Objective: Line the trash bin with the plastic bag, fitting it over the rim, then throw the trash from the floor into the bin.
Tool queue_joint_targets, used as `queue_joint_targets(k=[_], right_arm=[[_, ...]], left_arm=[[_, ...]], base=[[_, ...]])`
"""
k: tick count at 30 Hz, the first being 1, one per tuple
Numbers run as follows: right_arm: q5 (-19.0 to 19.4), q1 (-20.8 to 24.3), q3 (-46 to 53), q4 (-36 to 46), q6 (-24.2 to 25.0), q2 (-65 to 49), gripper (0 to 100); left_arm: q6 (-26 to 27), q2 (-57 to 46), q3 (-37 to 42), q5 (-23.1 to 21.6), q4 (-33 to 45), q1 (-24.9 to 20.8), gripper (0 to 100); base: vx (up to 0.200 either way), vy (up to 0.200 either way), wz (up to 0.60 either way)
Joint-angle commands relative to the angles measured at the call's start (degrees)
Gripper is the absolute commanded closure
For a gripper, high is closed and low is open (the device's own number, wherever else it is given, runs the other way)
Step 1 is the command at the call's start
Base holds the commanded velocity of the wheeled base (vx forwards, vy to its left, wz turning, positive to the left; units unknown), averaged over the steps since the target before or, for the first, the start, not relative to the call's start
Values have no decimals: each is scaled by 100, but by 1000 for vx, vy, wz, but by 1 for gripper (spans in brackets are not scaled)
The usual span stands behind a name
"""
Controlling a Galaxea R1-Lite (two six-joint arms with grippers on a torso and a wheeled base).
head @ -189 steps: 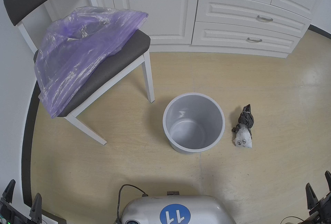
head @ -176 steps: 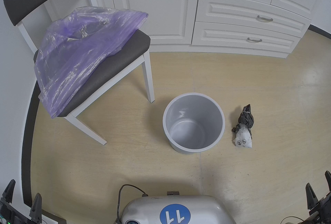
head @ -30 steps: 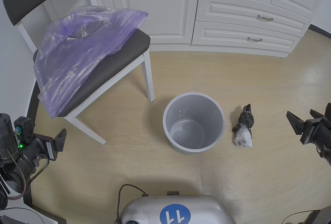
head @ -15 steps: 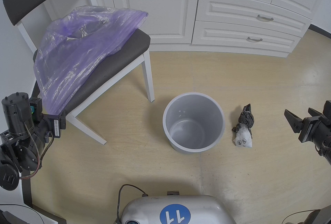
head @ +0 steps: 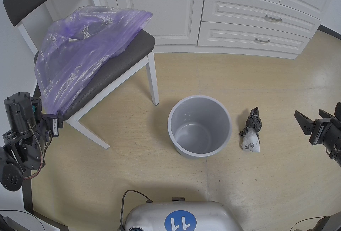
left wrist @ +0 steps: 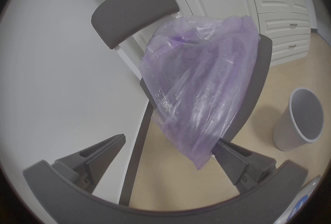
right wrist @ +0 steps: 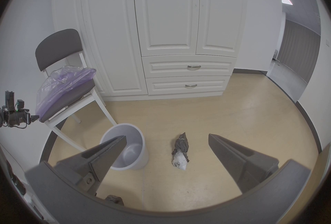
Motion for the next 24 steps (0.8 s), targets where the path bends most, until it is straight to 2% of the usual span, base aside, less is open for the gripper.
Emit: queue_joint_targets(k=[1, 7, 8, 10, 13, 24], right_arm=[[-1, 1, -7, -10, 6, -28, 0], [-1, 1, -7, -10, 15, -28, 0], [-1, 1, -7, -10, 15, -28, 0], [-1, 1, -33, -1, 15, -28, 0], [-1, 1, -33, -1, 23, -28, 0], [51, 1, -33, -1, 23, -20, 0]], left_arm=[[1, 282, -9, 18, -213, 112, 0], [10, 572, 88, 9, -1365, 147, 0], [10, 572, 88, 9, -1365, 147, 0], [19, 528, 220, 1, -1962, 182, 0], [27, 545, 378, 1, -2323, 252, 0], [10, 818, 413, 1, -2525, 323, 0]], base=[[0, 0, 0], [0, 0, 0], [0, 0, 0], [0, 0, 0], [0, 0, 0], [0, 0, 0]])
